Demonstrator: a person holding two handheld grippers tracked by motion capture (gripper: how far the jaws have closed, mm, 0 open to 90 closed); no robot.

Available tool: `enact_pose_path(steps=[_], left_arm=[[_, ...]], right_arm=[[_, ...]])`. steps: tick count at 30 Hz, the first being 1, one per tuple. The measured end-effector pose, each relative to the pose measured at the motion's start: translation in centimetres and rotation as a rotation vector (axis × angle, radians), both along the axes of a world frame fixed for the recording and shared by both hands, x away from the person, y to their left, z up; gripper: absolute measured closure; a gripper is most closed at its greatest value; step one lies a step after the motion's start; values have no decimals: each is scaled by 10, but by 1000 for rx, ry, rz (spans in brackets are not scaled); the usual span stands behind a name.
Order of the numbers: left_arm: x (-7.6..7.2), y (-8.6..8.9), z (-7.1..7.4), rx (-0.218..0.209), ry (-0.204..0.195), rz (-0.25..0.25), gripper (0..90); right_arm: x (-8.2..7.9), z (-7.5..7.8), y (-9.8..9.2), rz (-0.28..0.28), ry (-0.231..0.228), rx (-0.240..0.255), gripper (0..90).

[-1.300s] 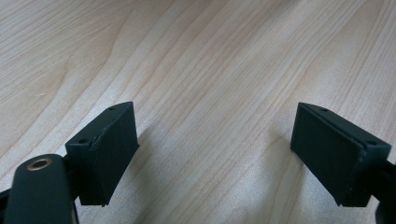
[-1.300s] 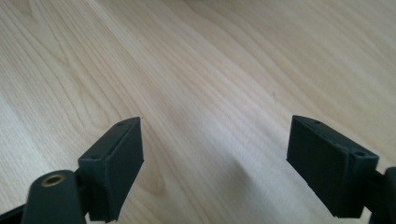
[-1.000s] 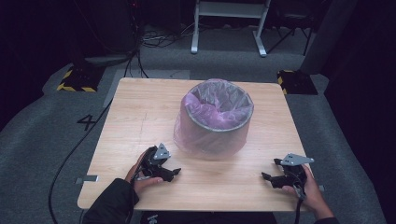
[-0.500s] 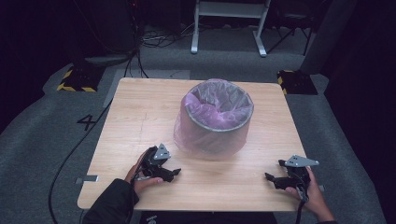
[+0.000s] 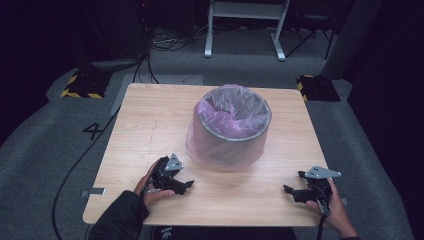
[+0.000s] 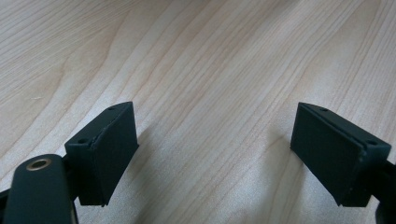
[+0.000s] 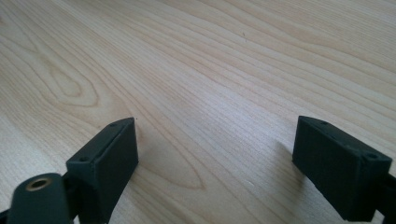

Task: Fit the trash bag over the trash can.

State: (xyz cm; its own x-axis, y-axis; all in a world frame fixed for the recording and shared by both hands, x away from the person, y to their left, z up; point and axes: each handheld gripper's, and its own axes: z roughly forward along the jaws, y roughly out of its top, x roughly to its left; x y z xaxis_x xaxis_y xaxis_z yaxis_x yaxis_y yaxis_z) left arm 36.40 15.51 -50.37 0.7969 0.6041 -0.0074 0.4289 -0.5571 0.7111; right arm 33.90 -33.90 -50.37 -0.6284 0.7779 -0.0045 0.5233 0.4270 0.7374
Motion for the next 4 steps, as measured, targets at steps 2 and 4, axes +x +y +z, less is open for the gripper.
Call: enact_pose_path(steps=[2, 4], left_arm=[[0, 0, 0, 1, -1, -1, 142], [0, 0, 0, 1, -1, -1, 142]], right_arm=[[0, 0, 0, 0, 0, 0, 141], [0, 0, 0, -2, -1, -1, 138]])
